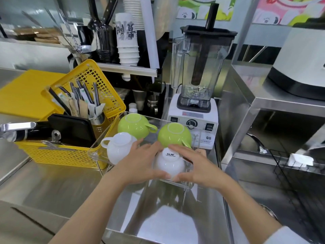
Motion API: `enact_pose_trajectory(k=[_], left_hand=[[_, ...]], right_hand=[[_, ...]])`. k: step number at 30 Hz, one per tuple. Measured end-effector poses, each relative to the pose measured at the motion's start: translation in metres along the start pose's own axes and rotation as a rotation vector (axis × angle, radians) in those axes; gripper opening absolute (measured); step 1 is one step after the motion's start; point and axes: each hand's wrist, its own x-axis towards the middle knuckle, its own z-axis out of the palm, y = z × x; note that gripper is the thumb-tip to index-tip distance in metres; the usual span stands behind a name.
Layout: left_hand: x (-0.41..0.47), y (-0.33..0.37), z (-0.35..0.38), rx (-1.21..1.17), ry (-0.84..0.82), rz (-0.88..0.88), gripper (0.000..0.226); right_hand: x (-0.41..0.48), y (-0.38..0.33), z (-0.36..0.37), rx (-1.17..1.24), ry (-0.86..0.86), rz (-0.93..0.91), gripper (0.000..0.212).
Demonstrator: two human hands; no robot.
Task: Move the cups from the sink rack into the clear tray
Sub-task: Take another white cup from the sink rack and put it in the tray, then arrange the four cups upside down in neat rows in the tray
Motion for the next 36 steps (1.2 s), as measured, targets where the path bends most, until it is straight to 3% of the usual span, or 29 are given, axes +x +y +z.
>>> enact_pose_trajectory(k=[3,9,18,25,36], left_hand=[[-0.001,0.002,-0.003,-0.005,-0.019,-0.016,0.067],[-0.005,-0.001,-0.013,-0.023,0.004,0.011,0.072],[-0.002,0.004,-0.027,-0.050,0.175,0.123,0.052],[0.006,0.020,-0.041,-0.137,0.297,0.107,0.044],[0.000,0.026,-0.038,-0.088,0.265,0.057,0.041]], right_hand=[[0.000,-0.002,-0.004,-0.035,0.003,-0.024,0.081],[-0.007,-0.002,-0.008,0.058,0.213,-0.005,0.078],[-0.033,0.007,-0.004,0.180,0.486,0.006,0.050],[-0.044,0.014,-0.016,0.210,0.534,0.049,0.028],[-0.031,0.028,-0.022,0.257,0.573,-0.085,0.042]])
